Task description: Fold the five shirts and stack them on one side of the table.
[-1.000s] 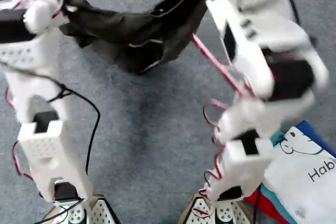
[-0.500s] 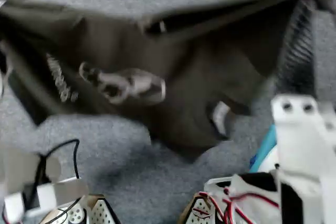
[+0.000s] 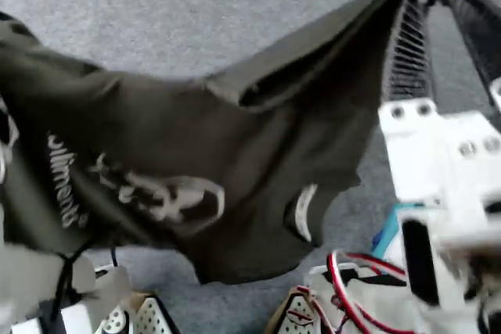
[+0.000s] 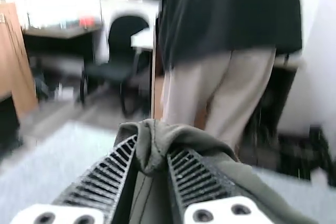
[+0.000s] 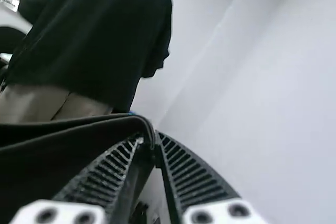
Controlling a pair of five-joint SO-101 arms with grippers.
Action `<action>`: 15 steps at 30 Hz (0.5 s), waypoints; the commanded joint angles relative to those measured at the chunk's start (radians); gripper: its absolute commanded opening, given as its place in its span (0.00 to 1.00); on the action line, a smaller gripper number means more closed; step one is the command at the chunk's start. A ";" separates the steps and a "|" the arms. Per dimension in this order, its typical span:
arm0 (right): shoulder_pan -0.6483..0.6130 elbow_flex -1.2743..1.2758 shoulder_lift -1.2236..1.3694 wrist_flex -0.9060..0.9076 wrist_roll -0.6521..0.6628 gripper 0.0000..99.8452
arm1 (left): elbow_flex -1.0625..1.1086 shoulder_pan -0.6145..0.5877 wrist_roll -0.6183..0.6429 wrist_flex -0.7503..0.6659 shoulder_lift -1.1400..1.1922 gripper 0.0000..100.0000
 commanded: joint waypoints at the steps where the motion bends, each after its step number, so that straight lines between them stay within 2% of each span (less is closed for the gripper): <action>1: -0.010 0.073 -0.005 0.002 -0.009 0.01 | 0.163 -0.006 -0.006 0.011 -0.008 0.02; 5: -0.015 0.159 0.001 -0.008 -0.008 0.01 | 0.319 -0.005 -0.006 0.006 0.004 0.02; 8: -0.015 0.303 0.002 -0.066 -0.008 0.01 | 0.483 -0.003 -0.005 -0.072 0.027 0.02; 11: -0.015 0.526 0.004 -0.222 -0.009 0.01 | 0.667 -0.008 -0.002 -0.245 0.062 0.02; 15: -0.012 0.825 0.044 -0.525 -0.009 0.01 | 0.919 -0.003 0.000 -0.565 0.136 0.02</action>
